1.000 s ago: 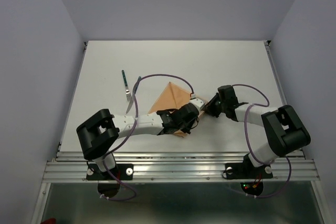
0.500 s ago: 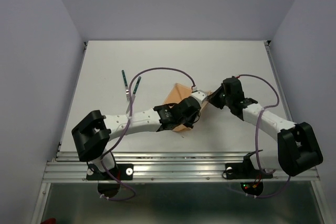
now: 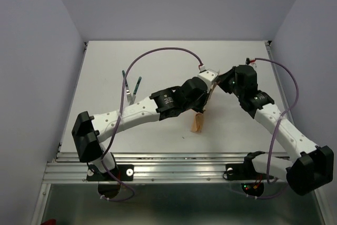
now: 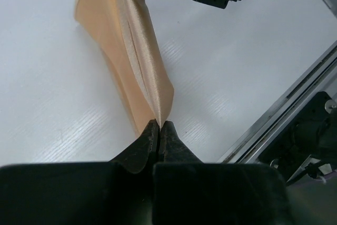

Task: Fold the napkin into a case and place the utensils inside
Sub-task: Turn over the upper triangle folded napkin at the center of the board.

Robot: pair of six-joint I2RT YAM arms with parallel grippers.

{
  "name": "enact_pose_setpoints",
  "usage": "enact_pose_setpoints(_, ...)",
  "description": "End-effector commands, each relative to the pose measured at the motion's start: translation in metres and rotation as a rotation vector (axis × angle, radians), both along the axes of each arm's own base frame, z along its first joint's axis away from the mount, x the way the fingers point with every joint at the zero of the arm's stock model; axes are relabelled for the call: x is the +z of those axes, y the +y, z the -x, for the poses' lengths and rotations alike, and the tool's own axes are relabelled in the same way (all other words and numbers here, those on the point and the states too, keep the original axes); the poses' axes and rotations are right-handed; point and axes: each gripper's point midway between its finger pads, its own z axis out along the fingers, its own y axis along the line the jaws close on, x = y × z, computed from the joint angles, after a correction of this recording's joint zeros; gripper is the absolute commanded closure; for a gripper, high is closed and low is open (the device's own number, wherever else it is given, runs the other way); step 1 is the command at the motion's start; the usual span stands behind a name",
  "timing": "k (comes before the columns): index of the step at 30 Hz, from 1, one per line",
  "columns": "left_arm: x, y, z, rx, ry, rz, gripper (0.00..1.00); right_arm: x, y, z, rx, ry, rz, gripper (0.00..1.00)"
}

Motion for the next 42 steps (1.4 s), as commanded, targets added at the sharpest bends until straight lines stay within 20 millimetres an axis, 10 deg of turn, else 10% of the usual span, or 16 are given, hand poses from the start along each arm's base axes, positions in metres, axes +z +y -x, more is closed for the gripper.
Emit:
enact_pose_setpoints(1, 0.029, -0.006, 0.013, -0.059, 0.021, 0.032, 1.00, 0.045, -0.037, 0.000, -0.147, -0.122, 0.067, 0.99)
enact_pose_setpoints(22, 0.082, -0.104, 0.135, -0.487, 0.131, 0.124, 1.00, 0.105, -0.154, 0.139, -0.436, -0.149, 0.306, 0.99)
enact_pose_setpoints(29, 0.089, -0.098, 0.127, -0.590, 0.259, 0.313, 1.00, 0.091, -0.126, 0.093, -0.309, -0.040, 0.411, 0.99)
enact_pose_setpoints(42, -0.082, -0.014, -0.004, -0.281, 0.490, 0.259, 1.00, -0.052, -0.025, -0.054, 0.016, 0.126, 0.421, 0.99)
